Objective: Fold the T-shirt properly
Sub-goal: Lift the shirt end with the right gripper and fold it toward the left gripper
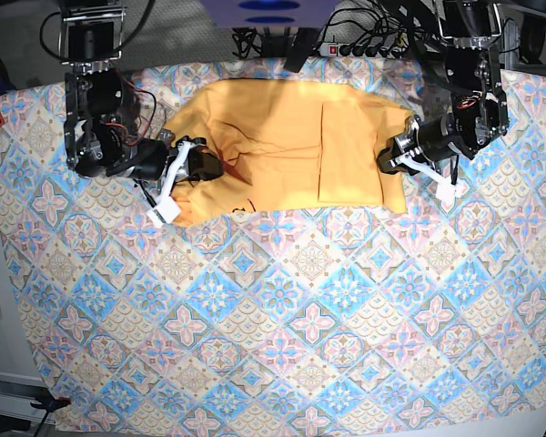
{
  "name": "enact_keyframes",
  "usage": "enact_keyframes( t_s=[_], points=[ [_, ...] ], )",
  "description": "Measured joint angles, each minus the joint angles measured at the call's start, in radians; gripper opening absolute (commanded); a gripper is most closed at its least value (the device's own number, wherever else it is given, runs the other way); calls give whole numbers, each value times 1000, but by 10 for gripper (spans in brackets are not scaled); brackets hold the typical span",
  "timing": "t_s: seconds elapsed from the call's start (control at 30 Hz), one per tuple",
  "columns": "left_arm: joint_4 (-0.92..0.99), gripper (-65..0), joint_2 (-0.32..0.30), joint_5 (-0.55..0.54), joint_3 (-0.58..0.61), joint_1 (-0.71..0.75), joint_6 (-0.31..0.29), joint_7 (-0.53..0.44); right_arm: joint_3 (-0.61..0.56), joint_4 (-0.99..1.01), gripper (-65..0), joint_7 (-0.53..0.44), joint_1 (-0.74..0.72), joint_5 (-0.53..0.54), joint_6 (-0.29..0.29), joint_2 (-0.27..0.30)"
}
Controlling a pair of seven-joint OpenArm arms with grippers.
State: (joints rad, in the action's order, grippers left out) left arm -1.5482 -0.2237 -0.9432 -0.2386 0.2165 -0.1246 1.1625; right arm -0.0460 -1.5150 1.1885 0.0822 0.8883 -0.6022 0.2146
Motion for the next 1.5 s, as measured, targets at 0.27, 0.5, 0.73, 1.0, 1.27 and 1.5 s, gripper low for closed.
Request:
enact_keyframes(
  t_s=[0.27, 0.5, 0.73, 1.0, 1.27, 1.5],
  points=[
    [0, -587, 68, 91, 69, 0, 0, -42, -47, -3, -648, 5, -23, -8, 0, -61],
    [0, -587, 93, 125, 89, 0, 0, -44, -128, -10, -648, 11, -69, -4, -1, -118],
    [-2, -578, 34, 93, 81, 30, -3, -44, -166, -10, -648, 14, -97, -18, 4, -101],
    [-2, -442, 10, -4, 53, 80, 0, -37, -324, -7, -648, 13, -202, -8, -3, -112],
    [-2, -435, 8, -1, -27, 98, 0, -37, -446, 16, -648, 6, -294, 4, -4, -113],
    [-2, -437, 12, 0, -35, 97, 0, -38, -529, 122, -648, 5, -335, -10, -4, -109]
  ],
)
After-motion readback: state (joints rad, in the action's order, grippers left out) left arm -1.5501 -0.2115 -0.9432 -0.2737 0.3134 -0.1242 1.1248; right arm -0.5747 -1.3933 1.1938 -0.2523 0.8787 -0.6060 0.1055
